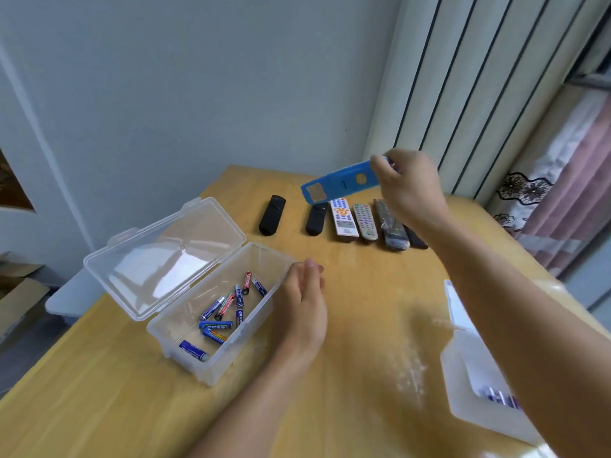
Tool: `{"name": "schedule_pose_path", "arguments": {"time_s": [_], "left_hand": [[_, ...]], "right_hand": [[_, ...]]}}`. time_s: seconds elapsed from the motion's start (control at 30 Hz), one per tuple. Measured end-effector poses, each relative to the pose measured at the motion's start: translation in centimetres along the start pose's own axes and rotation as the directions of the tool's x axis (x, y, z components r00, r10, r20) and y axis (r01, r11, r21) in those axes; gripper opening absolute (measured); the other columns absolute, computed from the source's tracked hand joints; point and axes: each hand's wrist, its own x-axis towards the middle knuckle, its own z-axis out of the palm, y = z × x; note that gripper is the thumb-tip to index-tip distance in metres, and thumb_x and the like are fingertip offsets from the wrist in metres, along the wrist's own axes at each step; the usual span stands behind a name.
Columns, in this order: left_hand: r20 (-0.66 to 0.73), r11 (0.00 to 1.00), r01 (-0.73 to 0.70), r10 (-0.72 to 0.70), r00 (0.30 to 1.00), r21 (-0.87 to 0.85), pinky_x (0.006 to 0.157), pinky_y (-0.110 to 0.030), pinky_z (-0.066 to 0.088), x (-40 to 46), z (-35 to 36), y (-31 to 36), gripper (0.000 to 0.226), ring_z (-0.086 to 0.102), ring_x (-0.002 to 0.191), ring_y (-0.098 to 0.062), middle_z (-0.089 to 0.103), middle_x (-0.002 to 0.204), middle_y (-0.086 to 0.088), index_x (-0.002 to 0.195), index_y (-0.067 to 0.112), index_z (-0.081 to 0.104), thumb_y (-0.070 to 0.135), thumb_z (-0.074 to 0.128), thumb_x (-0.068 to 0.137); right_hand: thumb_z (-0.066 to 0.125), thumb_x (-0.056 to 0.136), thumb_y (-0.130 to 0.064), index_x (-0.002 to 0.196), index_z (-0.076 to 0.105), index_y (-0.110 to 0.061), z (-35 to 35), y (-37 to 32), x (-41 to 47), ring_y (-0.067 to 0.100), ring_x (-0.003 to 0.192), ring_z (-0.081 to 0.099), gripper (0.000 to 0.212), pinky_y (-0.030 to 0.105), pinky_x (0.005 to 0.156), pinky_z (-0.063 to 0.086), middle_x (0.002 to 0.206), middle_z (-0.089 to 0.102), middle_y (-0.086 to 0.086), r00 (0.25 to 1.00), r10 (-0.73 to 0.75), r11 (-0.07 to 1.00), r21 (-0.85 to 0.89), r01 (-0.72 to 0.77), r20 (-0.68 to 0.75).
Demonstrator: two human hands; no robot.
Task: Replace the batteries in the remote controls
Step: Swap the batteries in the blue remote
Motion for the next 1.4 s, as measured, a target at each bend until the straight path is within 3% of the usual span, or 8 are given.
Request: {"name": "schedule_pose_path", "arguments": {"time_s": [0.1, 0.2, 0.3, 0.43, 0.53, 1.07, 1.3, 1.4], "left_hand": [[0.203, 0.895, 0.309, -0.253, 0.946, -0.321, 0.065, -0.031, 0.056, 0.2, -0.6, 1.9, 0.051, 0.066, 0.092, -0.023, 0.066, 0.105, -0.010, 0.109, 0.013, 0.066, 0.055, 0.038, 0.104], [0.784, 0.692, 0.680, -0.271, 0.558, -0.244, 0.072, -0.040, 0.060, -0.7, -1.7, 3.6, 0.079, 0.071, 0.099, -0.037, 0.070, 0.120, -0.020, 0.123, 0.004, 0.072, 0.069, 0.042, 0.091], [0.929, 0.777, 0.628, -0.204, 0.310, -0.039, 0.069, -0.039, 0.059, -3.6, -0.9, 4.2, 0.060, 0.072, 0.090, -0.034, 0.070, 0.113, -0.021, 0.133, 0.005, 0.064, 0.050, 0.053, 0.094], [0.814, 0.849, 0.517, -0.222, 0.537, -0.110, 0.054, -0.033, 0.055, -7.0, 1.3, 3.3, 0.034, 0.066, 0.062, -0.029, 0.069, 0.089, -0.016, 0.128, 0.008, 0.058, 0.026, 0.056, 0.099], [0.752, 0.883, 0.447, -0.197, 0.629, -0.143, 0.050, -0.033, 0.053, -7.8, 1.9, 3.1, 0.030, 0.062, 0.056, -0.031, 0.068, 0.084, -0.016, 0.117, 0.014, 0.060, 0.030, 0.050, 0.093], [0.747, 0.940, 0.338, -0.257, 0.613, 0.046, 0.043, -0.029, 0.046, -7.8, 1.1, 3.1, 0.028, 0.054, 0.045, -0.027, 0.062, 0.072, -0.013, 0.096, 0.009, 0.052, 0.029, 0.034, 0.107], [0.699, 0.915, 0.403, -0.305, 0.647, 0.026, 0.044, -0.029, 0.046, -7.3, 1.3, 3.2, 0.034, 0.055, 0.047, -0.025, 0.060, 0.066, -0.006, 0.083, 0.024, 0.063, 0.043, 0.045, 0.105], [0.674, 0.900, 0.436, -0.330, 0.661, 0.012, 0.045, -0.030, 0.047, -7.0, 1.2, 3.4, 0.032, 0.056, 0.050, -0.027, 0.063, 0.075, -0.011, 0.096, 0.021, 0.064, 0.051, 0.053, 0.101]], "right_hand": [[0.056, 0.099, -0.037, 0.076, 0.070, -0.011, -6.3, 2.2, -3.4, 0.010, 0.038, 0.027, 0.038, 0.018, 0.037, 0.023, 0.052, 0.039, 0.002, 0.911, 0.211, 0.811, 0.457, -0.365, 0.354], [0.057, 0.100, -0.037, 0.070, 0.068, -0.019, -8.9, 4.3, -8.6, 0.008, 0.042, 0.022, 0.037, 0.015, 0.035, 0.019, 0.054, 0.034, 0.000, 0.751, 0.156, 0.708, 0.458, -0.538, 0.641], [0.055, 0.101, -0.041, 0.073, 0.066, -0.020, -8.8, 5.7, -12.6, 0.011, 0.048, 0.026, 0.036, 0.018, 0.039, 0.021, 0.057, 0.036, 0.000, 0.724, 0.106, 0.750, 0.423, -0.508, 0.682], [0.067, 0.094, -0.036, 0.110, 0.070, -0.020, -8.4, 5.9, -15.1, 0.009, 0.061, 0.054, 0.023, 0.021, 0.049, 0.042, 0.084, 0.064, -0.004, 0.876, 0.067, 0.917, 0.316, -0.243, 0.478], [0.076, 0.084, -0.043, 0.134, 0.060, -0.028, -9.1, 6.2, -16.1, 0.005, 0.082, 0.060, 0.055, 0.018, 0.066, 0.047, 0.107, 0.064, -0.017, 0.908, -0.047, 0.988, 0.153, -0.019, 0.416], [0.067, 0.067, -0.054, 0.127, 0.068, -0.016, -10.3, 5.1, -17.2, 0.008, 0.065, 0.061, 0.071, 0.021, 0.061, 0.050, 0.070, 0.057, -0.021, 0.876, -0.300, 0.929, -0.093, 0.358, 0.377], [0.041, 0.088, -0.039, 0.123, 0.066, -0.003, -8.9, 4.4, -17.8, 0.026, 0.068, 0.068, 0.056, 0.038, 0.061, 0.055, 0.102, 0.074, 0.010, 0.841, -0.397, 0.871, -0.138, 0.472, 0.367], [0.038, 0.102, -0.026, 0.120, 0.067, -0.007, -8.2, 4.4, -17.9, 0.011, 0.076, 0.066, 0.039, 0.021, 0.069, 0.050, 0.105, 0.073, 0.004, 0.888, -0.352, 0.923, -0.047, 0.381, 0.295]]}}
